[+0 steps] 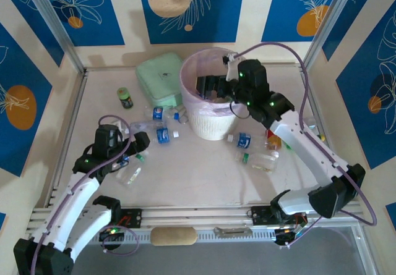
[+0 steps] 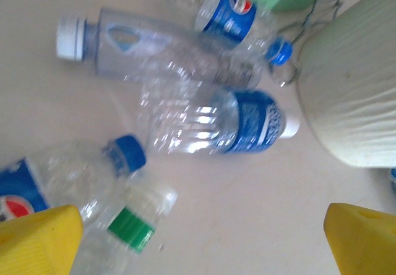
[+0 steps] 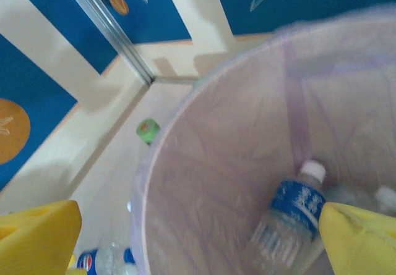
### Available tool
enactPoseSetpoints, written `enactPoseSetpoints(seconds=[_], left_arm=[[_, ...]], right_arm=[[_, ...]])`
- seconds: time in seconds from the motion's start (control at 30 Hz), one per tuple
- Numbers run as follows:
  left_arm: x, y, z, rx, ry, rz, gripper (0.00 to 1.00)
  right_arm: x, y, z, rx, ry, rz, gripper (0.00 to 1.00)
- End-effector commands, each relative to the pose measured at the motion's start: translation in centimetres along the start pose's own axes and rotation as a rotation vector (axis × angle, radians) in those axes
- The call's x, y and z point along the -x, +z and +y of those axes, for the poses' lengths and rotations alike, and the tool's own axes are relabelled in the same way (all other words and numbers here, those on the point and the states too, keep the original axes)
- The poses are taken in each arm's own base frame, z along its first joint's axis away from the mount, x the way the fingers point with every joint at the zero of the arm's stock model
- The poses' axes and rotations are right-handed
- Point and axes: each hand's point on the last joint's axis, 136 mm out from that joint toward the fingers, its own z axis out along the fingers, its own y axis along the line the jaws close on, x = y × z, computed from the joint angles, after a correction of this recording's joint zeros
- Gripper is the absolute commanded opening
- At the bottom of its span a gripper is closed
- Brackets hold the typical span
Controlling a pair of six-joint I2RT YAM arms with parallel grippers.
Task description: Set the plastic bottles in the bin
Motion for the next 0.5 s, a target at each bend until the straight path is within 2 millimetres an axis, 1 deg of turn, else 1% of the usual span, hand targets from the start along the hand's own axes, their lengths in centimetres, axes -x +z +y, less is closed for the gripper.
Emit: enactPoseSetpoints(seconds=[0.0, 0.1, 0.27, 0.37, 0.47], left_arm=[[-2.6, -0.6, 2.1, 0.098, -0.001, 0.121, 1.0], [-3.6, -0.1, 3.3, 0.151, -0.014, 0.156, 1.0], [-4.9, 0.5, 5.0, 0.206, -0.046, 0.165, 1.0], [-5.8, 0.8, 5.9, 0.229, -0.057, 0.174, 1.0], [-6.1, 1.1, 6.0, 0.23, -0.066, 0.181, 1.0]], right_arm=[[-1.3, -0.9, -1.0, -0.035, 0.046, -0.032, 0.99], [-2.9, -2.0, -2.2, -0.066, 0.078, -0.043, 0.99], [-4.9, -3.6, -4.2, -0.125, 0.105, -0.066, 0.99], [-5.4, -4.6, -5.0, -0.15, 0.111, -0.085, 0.99], [-4.9, -5.3, -5.2, -0.152, 0.105, -0.122, 0.99]])
